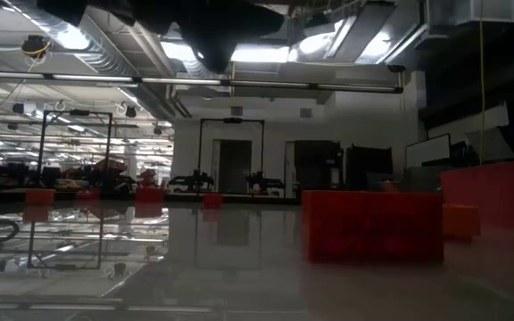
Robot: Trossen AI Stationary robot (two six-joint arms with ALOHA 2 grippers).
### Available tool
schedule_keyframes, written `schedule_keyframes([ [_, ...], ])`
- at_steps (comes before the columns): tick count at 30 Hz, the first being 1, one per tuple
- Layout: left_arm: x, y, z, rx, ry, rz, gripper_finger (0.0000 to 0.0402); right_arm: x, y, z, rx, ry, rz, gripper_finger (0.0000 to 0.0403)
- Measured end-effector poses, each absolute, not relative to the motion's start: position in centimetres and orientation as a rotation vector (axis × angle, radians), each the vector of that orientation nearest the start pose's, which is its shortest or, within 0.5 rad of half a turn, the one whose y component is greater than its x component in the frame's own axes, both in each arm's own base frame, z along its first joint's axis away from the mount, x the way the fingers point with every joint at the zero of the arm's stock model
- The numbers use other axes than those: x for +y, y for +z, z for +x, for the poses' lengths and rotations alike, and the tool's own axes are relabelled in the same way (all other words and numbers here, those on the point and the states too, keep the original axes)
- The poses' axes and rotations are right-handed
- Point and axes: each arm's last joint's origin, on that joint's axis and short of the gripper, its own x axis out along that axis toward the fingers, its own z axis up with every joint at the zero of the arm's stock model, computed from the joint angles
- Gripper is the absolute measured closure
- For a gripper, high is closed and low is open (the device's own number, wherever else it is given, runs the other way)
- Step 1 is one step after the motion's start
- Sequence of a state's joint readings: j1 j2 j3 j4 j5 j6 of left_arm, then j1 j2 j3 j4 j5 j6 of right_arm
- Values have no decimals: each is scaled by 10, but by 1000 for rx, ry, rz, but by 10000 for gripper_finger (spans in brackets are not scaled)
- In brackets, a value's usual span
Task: Sort blocks
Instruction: Put the green game piece into the blue bin
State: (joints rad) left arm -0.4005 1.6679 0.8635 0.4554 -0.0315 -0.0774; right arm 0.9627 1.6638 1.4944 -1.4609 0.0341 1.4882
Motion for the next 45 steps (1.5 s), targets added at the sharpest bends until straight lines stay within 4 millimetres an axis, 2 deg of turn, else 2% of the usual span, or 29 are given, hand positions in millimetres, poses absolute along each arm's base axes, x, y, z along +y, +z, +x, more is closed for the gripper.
schedule_keyframes([
  [5,-152,177,326,345,-303,20,202,238,287,167,1519,-465,357,287],
  [15,-168,130,335,355,-266,43,202,237,287,167,1519,-474,359,188],
  [23,-180,107,358,394,-262,68,202,237,287,169,1451,-482,339,156],
  [28,-183,100,367,395,-200,84,202,237,287,169,1433,-484,335,155],
  [35,-176,92,366,473,-133,76,202,239,287,172,1402,-463,353,155],
  [41,-177,90,365,494,-142,85,203,240,288,178,1231,-455,336,155],
  [45,-175,90,365,495,-138,90,235,242,290,184,1087,-448,338,155],
])
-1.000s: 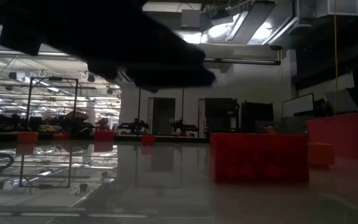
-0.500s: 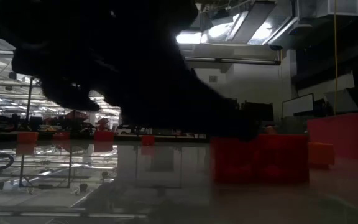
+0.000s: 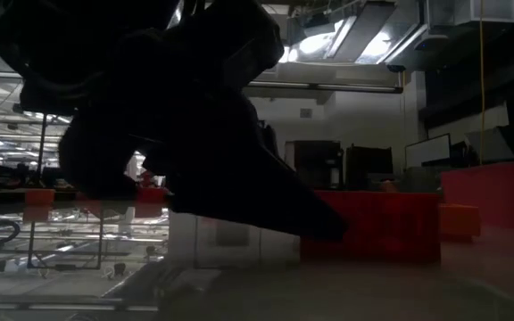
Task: Sort blocks
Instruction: Put the green game piece into the blue bin
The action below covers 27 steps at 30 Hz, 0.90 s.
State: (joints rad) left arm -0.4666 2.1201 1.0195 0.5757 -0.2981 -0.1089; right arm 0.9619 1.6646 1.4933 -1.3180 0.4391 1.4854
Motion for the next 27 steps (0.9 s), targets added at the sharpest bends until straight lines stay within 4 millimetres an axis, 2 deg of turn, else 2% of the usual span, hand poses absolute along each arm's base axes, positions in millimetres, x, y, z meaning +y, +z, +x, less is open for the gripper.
schedule_keyframes([
  [6,-171,90,367,496,-137,94,324,250,293,194,922,-381,329,155],
  [11,-170,95,369,474,-135,89,327,254,290,207,843,-363,324,155],
  [15,-170,117,377,401,-143,123,327,251,280,225,843,-380,300,155],
  [21,-171,142,394,320,-147,182,324,243,263,254,911,-359,203,155],
  [27,-166,156,406,280,-128,190,325,240,253,275,996,-239,162,155],
])
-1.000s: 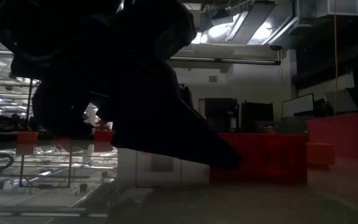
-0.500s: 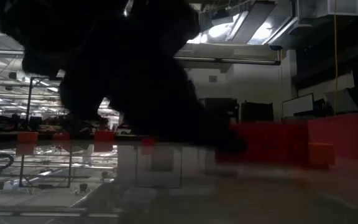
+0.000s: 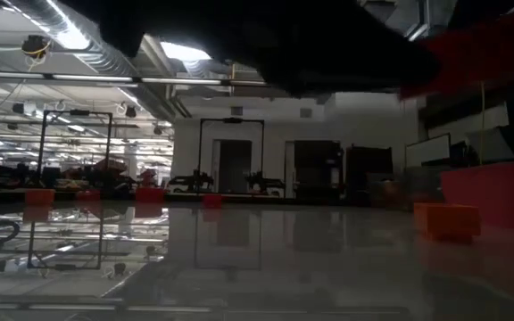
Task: Sort blocks
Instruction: Put the green game piece into the blue bin
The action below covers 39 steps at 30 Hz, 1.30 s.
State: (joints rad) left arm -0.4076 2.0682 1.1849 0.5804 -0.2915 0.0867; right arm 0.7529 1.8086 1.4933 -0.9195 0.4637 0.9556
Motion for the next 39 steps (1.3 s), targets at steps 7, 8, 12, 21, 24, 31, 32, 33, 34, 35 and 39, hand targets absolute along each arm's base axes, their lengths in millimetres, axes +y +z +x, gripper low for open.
schedule_keyframes([
  [7,-168,161,409,260,-132,217,324,230,248,281,1037,-273,132,155],
  [8,-169,161,408,259,-135,221,325,228,247,282,1041,-279,130,155],
  [12,-171,161,408,263,-135,211,324,226,247,282,1059,-284,121,155],
  [21,-172,161,407,256,-137,221,316,223,240,288,1139,-257,163,235],
  [24,-171,162,408,248,-133,250,301,220,240,288,1143,-259,141,298],
  [31,-168,161,407,262,-19,250,259,208,239,287,1218,-285,48,315],
  [32,-167,162,407,263,-3,253,252,204,239,285,1240,-300,37,315],
  [33,-167,162,407,264,3,254,246,201,239,284,1262,-313,27,315],
  [34,-167,164,407,264,8,251,240,196,240,283,1285,-331,18,315],
  [35,-166,167,405,275,7,248,236,191,241,281,1311,-354,0,315],
  [39,-164,180,398,334,13,238,227,171,246,272,1431,-460,-81,310],
])
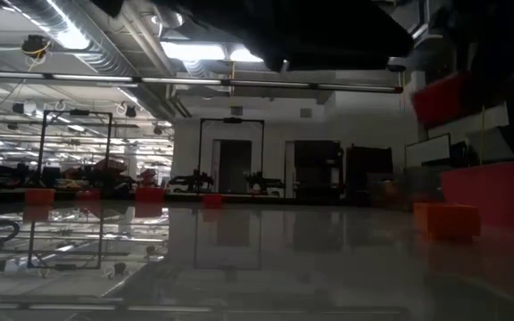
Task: Sort blocks
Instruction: Put the green game piece into the blue bin
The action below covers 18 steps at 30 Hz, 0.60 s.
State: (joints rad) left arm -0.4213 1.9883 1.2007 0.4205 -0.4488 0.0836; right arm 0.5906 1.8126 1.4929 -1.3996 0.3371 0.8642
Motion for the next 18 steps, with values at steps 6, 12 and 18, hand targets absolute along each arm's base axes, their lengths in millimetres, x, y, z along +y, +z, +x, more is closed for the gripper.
schedule_keyframes([
  [6,-154,198,382,468,46,224,230,143,247,264,1574,-531,-154,303],
  [12,-147,205,364,621,68,223,229,120,232,254,1729,-520,-130,306],
  [18,-142,204,354,715,102,202,229,107,207,225,1882,-535,-115,298],
])
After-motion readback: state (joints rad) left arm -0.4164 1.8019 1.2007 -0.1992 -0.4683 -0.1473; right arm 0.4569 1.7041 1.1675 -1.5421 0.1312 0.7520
